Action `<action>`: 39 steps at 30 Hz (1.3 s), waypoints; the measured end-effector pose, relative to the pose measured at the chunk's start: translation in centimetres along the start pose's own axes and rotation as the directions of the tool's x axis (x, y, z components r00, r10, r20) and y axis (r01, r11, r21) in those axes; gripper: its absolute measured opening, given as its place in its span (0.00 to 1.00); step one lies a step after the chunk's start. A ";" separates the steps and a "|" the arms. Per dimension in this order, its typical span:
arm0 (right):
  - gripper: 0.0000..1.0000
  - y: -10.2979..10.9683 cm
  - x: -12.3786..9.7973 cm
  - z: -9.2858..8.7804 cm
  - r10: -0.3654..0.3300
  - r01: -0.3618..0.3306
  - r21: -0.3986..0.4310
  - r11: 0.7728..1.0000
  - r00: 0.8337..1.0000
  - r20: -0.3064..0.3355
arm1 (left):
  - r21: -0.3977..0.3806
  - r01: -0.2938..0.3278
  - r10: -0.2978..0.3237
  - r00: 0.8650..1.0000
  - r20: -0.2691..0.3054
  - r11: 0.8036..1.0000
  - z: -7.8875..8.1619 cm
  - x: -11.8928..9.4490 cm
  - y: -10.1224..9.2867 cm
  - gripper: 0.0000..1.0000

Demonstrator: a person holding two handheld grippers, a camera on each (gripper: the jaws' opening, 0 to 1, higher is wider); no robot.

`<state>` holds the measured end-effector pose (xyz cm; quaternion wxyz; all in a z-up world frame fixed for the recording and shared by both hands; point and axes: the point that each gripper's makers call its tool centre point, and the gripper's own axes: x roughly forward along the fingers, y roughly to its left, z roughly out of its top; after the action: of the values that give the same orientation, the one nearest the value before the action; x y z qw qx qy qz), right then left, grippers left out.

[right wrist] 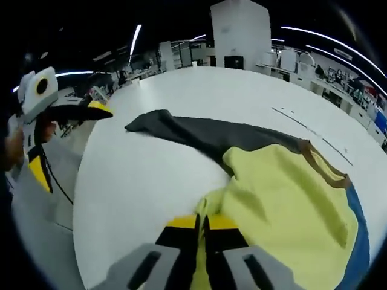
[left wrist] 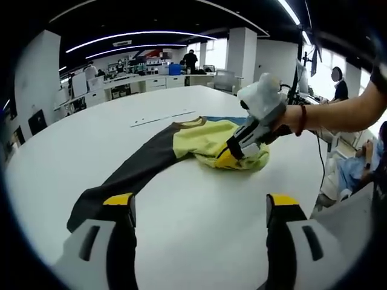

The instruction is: Fold the garment on the visible template until the final outline fits inside the template.

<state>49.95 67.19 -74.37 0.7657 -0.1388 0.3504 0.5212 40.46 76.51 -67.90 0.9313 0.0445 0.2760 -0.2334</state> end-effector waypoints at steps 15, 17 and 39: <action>0.00 -1.4 -4.5 4.0 0.008 -0.028 0.131 0.991 0.989 0.149 | 0.027 0.034 -0.034 0.999 -0.011 0.999 0.4 1.4 -0.7 0.81; 0.00 -1.9 -4.6 3.9 -0.003 -0.019 0.142 0.990 0.988 0.154 | 0.031 0.043 -0.043 0.999 -0.010 0.999 0.7 1.6 -0.8 0.80; 0.00 -6.3 -1.7 -1.4 -0.096 0.094 0.179 0.979 0.995 0.002 | 0.068 0.085 -0.085 0.996 -0.008 0.994 2.2 3.6 -1.0 0.73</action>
<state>54.66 62.52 -75.18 0.8010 -0.0834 0.3845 0.4512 43.76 73.71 -67.90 0.9178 0.0652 0.2718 -0.2821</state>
